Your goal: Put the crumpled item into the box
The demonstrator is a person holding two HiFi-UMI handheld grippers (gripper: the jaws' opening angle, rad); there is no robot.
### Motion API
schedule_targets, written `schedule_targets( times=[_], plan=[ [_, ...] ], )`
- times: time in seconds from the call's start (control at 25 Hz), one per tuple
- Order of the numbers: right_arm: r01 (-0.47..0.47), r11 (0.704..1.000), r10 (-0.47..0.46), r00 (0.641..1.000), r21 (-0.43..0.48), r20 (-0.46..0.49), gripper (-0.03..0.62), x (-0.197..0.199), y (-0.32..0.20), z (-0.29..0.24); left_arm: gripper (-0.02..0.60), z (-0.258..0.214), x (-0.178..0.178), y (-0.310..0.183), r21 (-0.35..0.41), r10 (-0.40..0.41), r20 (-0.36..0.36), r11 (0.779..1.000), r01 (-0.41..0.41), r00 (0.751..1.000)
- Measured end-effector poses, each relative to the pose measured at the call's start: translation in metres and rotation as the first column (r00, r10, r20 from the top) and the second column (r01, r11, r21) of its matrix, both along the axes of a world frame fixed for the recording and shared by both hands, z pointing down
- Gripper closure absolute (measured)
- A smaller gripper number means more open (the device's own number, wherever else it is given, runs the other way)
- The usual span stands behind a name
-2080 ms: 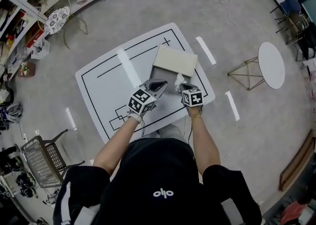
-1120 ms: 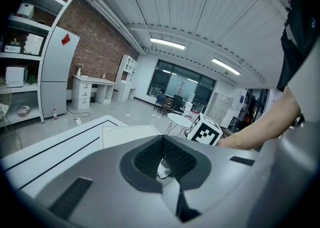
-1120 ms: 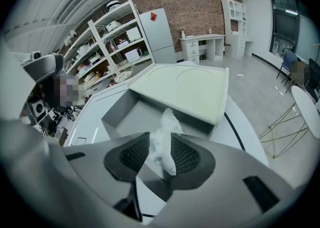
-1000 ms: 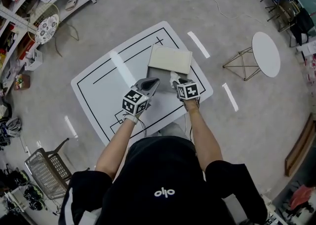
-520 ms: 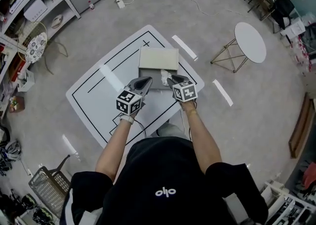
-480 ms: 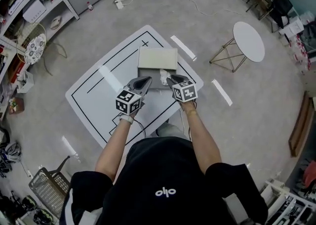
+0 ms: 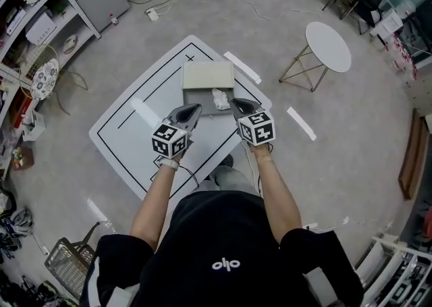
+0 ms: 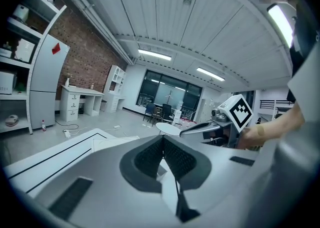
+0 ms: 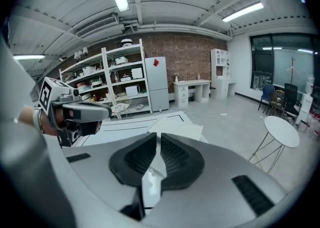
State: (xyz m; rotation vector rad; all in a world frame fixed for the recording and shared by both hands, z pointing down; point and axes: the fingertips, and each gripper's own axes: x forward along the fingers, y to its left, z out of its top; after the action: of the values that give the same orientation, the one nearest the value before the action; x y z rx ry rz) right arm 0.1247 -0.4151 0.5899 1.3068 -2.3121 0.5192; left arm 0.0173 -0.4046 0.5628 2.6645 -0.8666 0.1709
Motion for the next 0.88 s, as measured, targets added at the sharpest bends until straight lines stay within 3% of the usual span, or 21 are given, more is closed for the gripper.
schedule_targets(
  times=[0.12,0.4,0.64,0.88],
  plan=[
    [-0.011,0.999,0.010,1.000,0.053,0.008,0.583,0.003,0.011,-0.018,0.581,-0.013,-0.003,0.012,0.020,-0.017,0.009,1.000,0.017,1.000],
    [-0.026,0.988,0.017,0.998,0.149,0.067,0.585,0.019,0.036,-0.053,0.581,-0.036,0.006,0.037,0.069,-0.039,0.021,0.997,0.038,0.999],
    [-0.024,0.985,0.006,0.994,0.169,0.106,0.585,0.049,0.072,-0.062,0.581,-0.045,0.026,0.067,0.091,-0.071,-0.005,0.993,0.071,0.997],
    [-0.022,0.982,-0.001,0.993,0.185,0.122,0.585,0.080,0.118,-0.066,0.581,-0.056,0.049,0.110,0.131,-0.092,0.019,0.987,0.088,0.996]
  ],
)
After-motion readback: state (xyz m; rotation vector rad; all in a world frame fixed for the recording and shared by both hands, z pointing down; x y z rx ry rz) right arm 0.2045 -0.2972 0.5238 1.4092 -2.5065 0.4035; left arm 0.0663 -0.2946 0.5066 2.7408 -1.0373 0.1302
